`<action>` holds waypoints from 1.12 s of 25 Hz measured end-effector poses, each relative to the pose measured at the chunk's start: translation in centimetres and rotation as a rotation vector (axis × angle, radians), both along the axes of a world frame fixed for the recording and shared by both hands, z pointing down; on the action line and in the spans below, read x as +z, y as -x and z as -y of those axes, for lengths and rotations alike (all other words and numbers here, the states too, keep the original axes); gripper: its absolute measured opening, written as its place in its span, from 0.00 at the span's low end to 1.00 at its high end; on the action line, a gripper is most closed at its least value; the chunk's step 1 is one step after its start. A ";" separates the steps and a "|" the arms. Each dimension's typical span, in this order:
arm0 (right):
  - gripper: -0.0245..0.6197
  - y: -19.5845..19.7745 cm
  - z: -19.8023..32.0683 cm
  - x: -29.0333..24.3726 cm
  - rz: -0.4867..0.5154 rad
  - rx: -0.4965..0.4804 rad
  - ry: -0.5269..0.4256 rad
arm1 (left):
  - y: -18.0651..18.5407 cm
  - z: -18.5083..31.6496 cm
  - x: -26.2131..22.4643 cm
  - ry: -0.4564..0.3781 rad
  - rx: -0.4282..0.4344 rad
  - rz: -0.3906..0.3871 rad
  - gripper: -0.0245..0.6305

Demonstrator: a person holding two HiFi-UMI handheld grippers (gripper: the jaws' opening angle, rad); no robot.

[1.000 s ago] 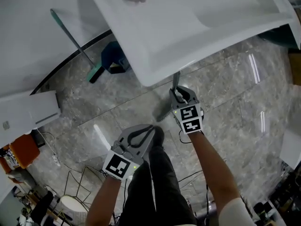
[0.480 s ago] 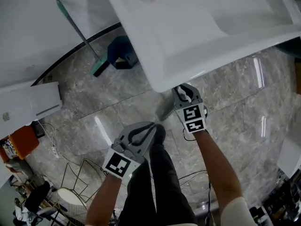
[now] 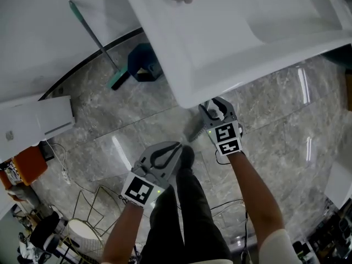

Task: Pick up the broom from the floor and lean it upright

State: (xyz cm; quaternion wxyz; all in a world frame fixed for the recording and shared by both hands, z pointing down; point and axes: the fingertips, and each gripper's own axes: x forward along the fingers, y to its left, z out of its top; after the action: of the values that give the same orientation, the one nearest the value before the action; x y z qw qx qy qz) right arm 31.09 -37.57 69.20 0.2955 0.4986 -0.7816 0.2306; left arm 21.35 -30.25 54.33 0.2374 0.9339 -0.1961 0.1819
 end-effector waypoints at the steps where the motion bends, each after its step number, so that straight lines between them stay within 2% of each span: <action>1: 0.32 0.0 -0.1 -0.2 0.001 -0.001 -0.001 | 0.1 -0.1 -0.1 0.003 0.000 0.002 0.06; 10: 0.32 -0.7 -1.4 -5.4 0.013 0.026 -0.025 | 0.9 -1.0 -2.2 -0.037 0.015 0.036 0.06; 14: 0.29 -0.7 -2.5 -8.8 0.028 0.055 -0.048 | 1.8 -1.5 -3.4 -0.061 0.020 0.049 0.06; 18: 0.27 -0.5 -4.5 -12.8 0.060 0.084 -0.057 | 2.1 -3.2 -6.4 -0.073 0.047 0.058 0.06; 21: 0.24 -0.4 -6.4 -16.7 0.081 0.104 -0.071 | 2.4 -4.8 -8.7 -0.049 0.068 0.075 0.06; 28: 0.15 0.1 -10.1 -28.1 0.112 0.129 -0.135 | 3.2 -7.5 -17.7 -0.032 0.076 0.063 0.06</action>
State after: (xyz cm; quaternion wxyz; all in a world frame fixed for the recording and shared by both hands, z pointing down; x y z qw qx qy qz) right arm 31.01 -27.44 41.09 0.2018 0.5531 -0.7768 0.2235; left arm 18.20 -22.71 36.67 0.2091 0.9381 -0.1708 0.2169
